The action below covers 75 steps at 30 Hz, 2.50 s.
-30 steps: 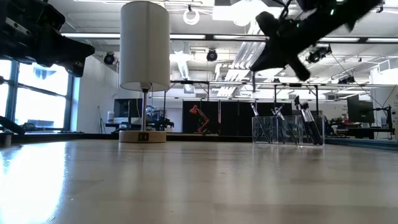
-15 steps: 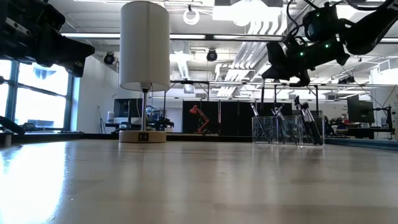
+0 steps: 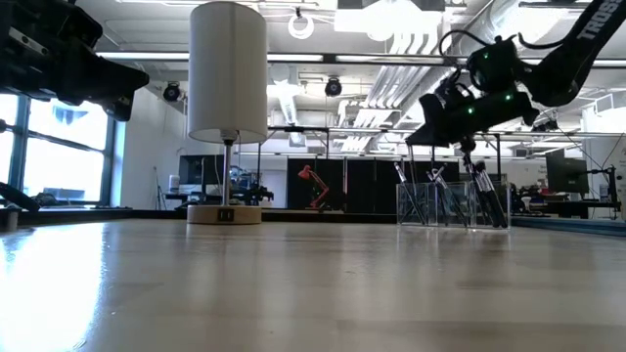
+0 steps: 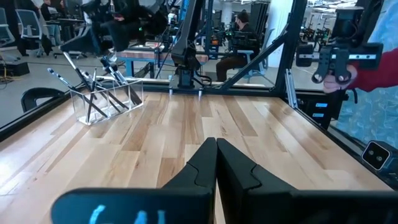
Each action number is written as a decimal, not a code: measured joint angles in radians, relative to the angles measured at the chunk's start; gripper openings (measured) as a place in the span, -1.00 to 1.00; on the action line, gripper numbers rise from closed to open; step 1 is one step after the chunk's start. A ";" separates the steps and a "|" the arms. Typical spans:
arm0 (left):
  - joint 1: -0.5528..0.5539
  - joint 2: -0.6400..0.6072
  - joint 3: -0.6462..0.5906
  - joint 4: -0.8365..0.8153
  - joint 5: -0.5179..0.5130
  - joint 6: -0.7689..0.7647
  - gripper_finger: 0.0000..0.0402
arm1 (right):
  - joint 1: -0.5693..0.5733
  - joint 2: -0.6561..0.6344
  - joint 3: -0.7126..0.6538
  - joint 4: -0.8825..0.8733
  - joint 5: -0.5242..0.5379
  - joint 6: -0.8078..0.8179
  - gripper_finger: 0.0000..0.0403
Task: Put items in baskets/containers
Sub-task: Put the eyeshadow brush into the transparent organizer, then return to Home Position
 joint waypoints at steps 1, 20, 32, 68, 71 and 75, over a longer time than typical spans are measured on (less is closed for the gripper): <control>0.000 0.000 0.000 0.000 0.000 0.000 -1.00 | 0.000 0.017 0.000 0.009 -0.007 -0.004 -1.00; 0.000 0.000 0.000 0.000 0.000 0.000 -1.00 | 0.000 0.063 0.040 -0.060 -0.104 -0.150 -0.63; 0.000 0.000 0.000 0.000 0.000 0.000 -1.00 | 0.170 -0.040 0.260 -0.268 -0.198 -0.169 -0.58; 0.000 0.000 0.000 0.000 0.000 0.000 -1.00 | 0.834 -0.518 -0.377 -0.041 0.105 0.043 -1.00; 0.000 0.000 0.000 0.000 0.000 0.000 -1.00 | 0.846 -0.598 -0.405 -0.076 0.110 0.044 -1.00; 0.000 0.000 0.000 0.000 -0.002 0.000 -1.00 | 0.855 -0.709 -0.405 -0.185 0.102 0.053 -1.00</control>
